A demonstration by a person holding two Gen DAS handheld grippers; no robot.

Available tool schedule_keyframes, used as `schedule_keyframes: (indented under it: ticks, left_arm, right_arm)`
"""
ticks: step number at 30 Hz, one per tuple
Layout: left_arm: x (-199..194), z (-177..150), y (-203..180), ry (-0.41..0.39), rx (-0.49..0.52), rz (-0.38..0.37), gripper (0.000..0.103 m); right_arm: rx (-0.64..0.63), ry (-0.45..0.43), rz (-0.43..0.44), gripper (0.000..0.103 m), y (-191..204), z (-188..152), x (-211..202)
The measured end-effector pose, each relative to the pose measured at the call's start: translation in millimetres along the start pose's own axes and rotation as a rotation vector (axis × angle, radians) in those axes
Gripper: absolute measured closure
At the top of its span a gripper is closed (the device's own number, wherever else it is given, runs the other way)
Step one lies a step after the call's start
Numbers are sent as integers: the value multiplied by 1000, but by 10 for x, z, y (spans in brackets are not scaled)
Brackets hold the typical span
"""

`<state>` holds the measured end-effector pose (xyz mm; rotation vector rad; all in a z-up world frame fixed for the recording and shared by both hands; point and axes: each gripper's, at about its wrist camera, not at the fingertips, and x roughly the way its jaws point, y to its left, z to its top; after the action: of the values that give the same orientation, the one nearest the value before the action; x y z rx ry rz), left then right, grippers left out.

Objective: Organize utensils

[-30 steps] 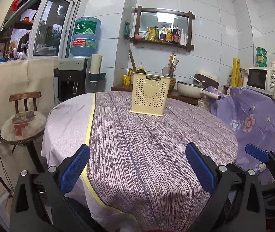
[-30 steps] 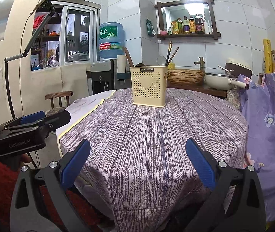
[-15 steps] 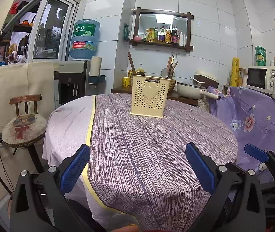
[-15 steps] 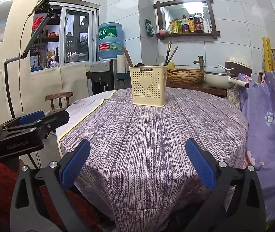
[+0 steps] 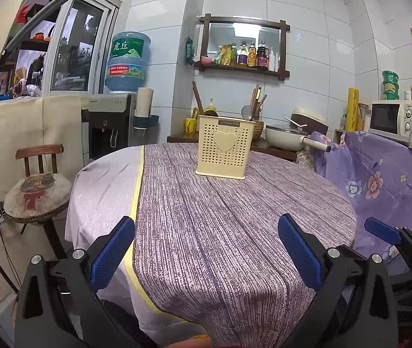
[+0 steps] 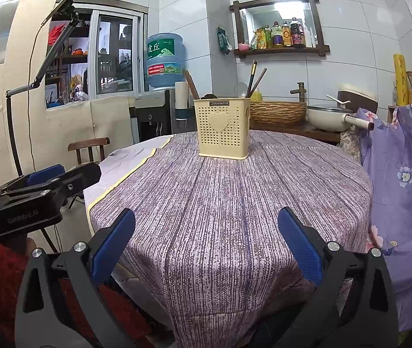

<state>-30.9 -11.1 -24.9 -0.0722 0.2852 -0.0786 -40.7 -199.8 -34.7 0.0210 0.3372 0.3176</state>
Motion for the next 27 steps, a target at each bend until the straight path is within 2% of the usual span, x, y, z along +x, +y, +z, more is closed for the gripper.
schedule_keyframes:
  ticks: [27]
  left_arm:
    - [2, -26, 4, 1, 3, 3, 5]
  right_arm:
    - [7, 13, 5, 6, 16, -57, 44]
